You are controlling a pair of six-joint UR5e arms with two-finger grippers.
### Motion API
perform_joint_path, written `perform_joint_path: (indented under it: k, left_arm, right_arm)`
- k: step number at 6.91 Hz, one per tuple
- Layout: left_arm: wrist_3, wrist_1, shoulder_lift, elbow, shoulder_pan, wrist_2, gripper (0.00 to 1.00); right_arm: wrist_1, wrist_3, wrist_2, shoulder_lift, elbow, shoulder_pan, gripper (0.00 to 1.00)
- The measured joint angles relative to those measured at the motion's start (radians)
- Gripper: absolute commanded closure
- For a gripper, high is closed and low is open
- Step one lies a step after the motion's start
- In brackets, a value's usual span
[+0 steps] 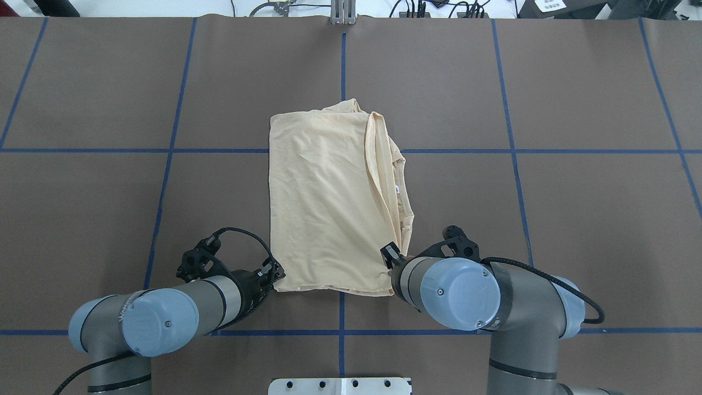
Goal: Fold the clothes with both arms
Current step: 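Grasp the shirt's near edge with both grippers, then lift the near edge and fold it away from the robot with both grippers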
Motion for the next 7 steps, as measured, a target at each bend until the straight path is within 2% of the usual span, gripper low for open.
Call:
perform_joint_path:
  k: [4, 7]
  left_arm:
    - [0.003, 0.043, 0.002, -0.043, 0.024, -0.004, 1.00]
    - [0.015, 0.110, 0.024, -0.207, 0.027, -0.097, 1.00]
  right_arm:
    - [0.000, 0.000, -0.001, -0.013, 0.019, 0.003, 1.00]
    - [0.000, 0.029, 0.034, -0.097, 0.158, -0.016, 1.00]
